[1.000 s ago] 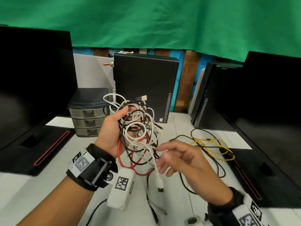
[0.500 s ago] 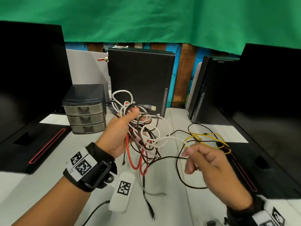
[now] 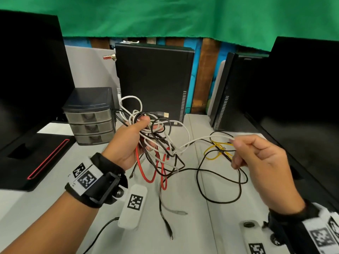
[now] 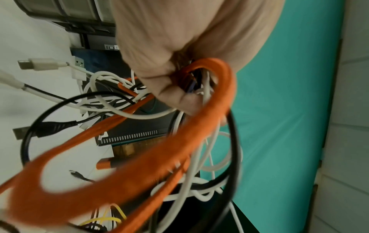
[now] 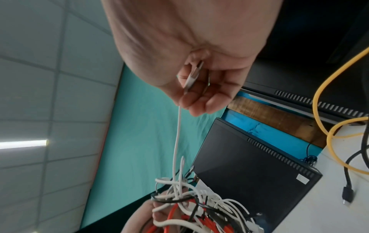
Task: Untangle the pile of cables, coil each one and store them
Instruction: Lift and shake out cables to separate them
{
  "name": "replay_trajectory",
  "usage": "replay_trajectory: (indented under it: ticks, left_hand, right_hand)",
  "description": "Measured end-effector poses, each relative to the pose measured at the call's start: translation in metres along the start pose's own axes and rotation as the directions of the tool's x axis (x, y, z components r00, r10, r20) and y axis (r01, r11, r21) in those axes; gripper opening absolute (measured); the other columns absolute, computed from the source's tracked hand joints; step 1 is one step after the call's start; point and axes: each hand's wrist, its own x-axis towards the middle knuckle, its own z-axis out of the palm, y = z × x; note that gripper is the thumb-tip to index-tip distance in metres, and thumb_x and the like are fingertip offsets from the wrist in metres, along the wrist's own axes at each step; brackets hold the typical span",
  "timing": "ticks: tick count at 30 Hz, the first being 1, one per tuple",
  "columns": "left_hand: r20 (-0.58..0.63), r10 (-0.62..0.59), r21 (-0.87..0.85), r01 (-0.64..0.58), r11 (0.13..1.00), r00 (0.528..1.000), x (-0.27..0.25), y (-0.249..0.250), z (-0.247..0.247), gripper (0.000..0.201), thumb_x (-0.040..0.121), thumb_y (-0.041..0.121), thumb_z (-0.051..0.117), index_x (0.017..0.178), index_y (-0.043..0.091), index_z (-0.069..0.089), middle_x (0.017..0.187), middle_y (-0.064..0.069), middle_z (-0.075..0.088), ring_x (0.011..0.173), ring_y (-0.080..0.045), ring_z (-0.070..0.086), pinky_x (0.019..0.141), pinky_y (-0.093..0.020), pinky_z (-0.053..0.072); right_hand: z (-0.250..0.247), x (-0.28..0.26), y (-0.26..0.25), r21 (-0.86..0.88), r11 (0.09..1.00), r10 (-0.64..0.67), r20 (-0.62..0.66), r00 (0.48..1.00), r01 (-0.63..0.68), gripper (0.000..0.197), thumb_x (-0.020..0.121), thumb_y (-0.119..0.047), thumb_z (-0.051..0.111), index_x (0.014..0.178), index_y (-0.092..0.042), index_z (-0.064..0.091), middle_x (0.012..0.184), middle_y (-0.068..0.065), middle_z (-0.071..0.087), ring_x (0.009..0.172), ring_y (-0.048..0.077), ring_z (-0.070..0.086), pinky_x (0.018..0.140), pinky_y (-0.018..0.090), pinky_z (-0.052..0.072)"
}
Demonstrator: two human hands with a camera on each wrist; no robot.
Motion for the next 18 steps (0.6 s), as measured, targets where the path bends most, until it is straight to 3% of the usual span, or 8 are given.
replay_trajectory:
  ticks: [2, 4, 7, 9, 11, 12, 14, 18]
  left_hand:
    - [0.018, -0.007, 0.007, 0.007, 1.000, 1.000, -0.002, -0.003, 0.003, 0.039, 0.100, 0.025, 0.059, 0.130, 0.001, 0.058, 0.103, -0.016, 0.076, 0.085, -0.036, 0.063, 0.070, -0.039, 0.051]
    - [0.054, -0.015, 0.012, 0.014, 1.000, 0.998, -0.005, -0.006, 0.007, 0.040, 0.099, 0.026, 0.060, 0.129, 0.001, 0.058, 0.102, -0.016, 0.076, 0.083, -0.035, 0.064, 0.068, -0.038, 0.051]
    - [0.113, -0.026, -0.017, 0.028, 0.999, 0.993, -0.012, -0.007, 0.013, 0.031, 0.097, 0.026, 0.061, 0.118, 0.004, 0.067, 0.104, -0.018, 0.075, 0.092, -0.034, 0.066, 0.089, -0.048, 0.052]
    - [0.156, -0.029, -0.050, 0.037, 0.998, 0.987, -0.014, -0.007, 0.015, 0.025, 0.091, 0.028, 0.063, 0.103, 0.010, 0.075, 0.103, -0.016, 0.075, 0.089, -0.030, 0.070, 0.090, -0.047, 0.054]
    - [0.183, -0.029, -0.091, 0.046, 0.995, 0.983, -0.015, -0.008, 0.016, 0.023, 0.086, 0.030, 0.063, 0.091, 0.015, 0.080, 0.099, -0.014, 0.076, 0.082, -0.025, 0.073, 0.079, -0.042, 0.060]
    - [0.185, -0.031, -0.108, 0.052, 0.993, 0.982, -0.015, -0.009, 0.017, 0.023, 0.088, 0.029, 0.062, 0.092, 0.015, 0.079, 0.098, -0.013, 0.076, 0.080, -0.024, 0.074, 0.075, -0.040, 0.061]
    - [0.176, -0.044, -0.123, 0.066, 0.990, 0.983, -0.015, -0.011, 0.019, 0.024, 0.094, 0.029, 0.059, 0.105, 0.013, 0.074, 0.099, -0.013, 0.076, 0.080, -0.024, 0.074, 0.075, -0.040, 0.061]
    - [0.176, -0.087, -0.092, 0.105, 0.990, 0.980, -0.015, -0.015, 0.020, 0.038, 0.098, 0.033, 0.056, 0.125, 0.007, 0.066, 0.106, -0.015, 0.075, 0.081, -0.026, 0.071, 0.070, -0.039, 0.061]
  right_hand:
    - [0.006, -0.004, -0.002, -0.060, 0.998, -0.028, 0.018, 0.999, 0.029, 0.016, 0.086, -0.028, 0.065, 0.089, -0.016, 0.076, 0.057, 0.004, 0.062, 0.055, 0.019, 0.057, 0.063, 0.027, 0.054]
    - [0.013, -0.008, -0.004, -0.087, 0.995, -0.041, 0.073, 0.997, 0.047, 0.015, 0.083, -0.026, 0.067, 0.088, -0.018, 0.078, 0.056, -0.002, 0.063, 0.052, 0.012, 0.055, 0.059, 0.020, 0.051]
    - [0.021, -0.016, -0.009, -0.030, 1.000, 0.005, 0.244, 0.970, 0.002, 0.021, 0.086, -0.030, 0.066, 0.083, -0.015, 0.081, 0.054, 0.006, 0.060, 0.050, 0.009, 0.051, 0.054, 0.016, 0.043]
    - [0.022, -0.016, -0.005, 0.083, 0.987, 0.104, 0.302, 0.948, -0.135, 0.036, 0.096, -0.035, 0.061, 0.084, -0.007, 0.080, 0.058, 0.013, 0.060, 0.052, 0.015, 0.053, 0.053, 0.023, 0.043]
    - [0.022, -0.012, 0.002, 0.188, 0.934, 0.236, 0.313, 0.920, -0.304, 0.037, 0.099, -0.031, 0.057, 0.089, -0.002, 0.077, 0.064, 0.020, 0.062, 0.058, 0.025, 0.057, 0.056, 0.032, 0.047]
    - [0.023, -0.011, 0.008, 0.171, 0.925, 0.273, 0.319, 0.907, -0.339, 0.029, 0.099, -0.022, 0.057, 0.090, -0.002, 0.076, 0.067, 0.019, 0.063, 0.061, 0.026, 0.058, 0.056, 0.032, 0.048]
    - [0.030, -0.012, 0.016, 0.020, 0.958, 0.263, 0.328, 0.907, -0.286, 0.019, 0.095, -0.004, 0.062, 0.090, -0.012, 0.078, 0.071, 0.013, 0.066, 0.065, 0.021, 0.059, 0.056, 0.028, 0.049]
    - [0.042, -0.022, 0.019, -0.110, 0.986, 0.160, 0.383, 0.910, -0.127, 0.016, 0.082, -0.015, 0.081, 0.076, -0.030, 0.078, 0.079, 0.011, 0.066, 0.066, 0.007, 0.053, 0.061, 0.014, 0.040]
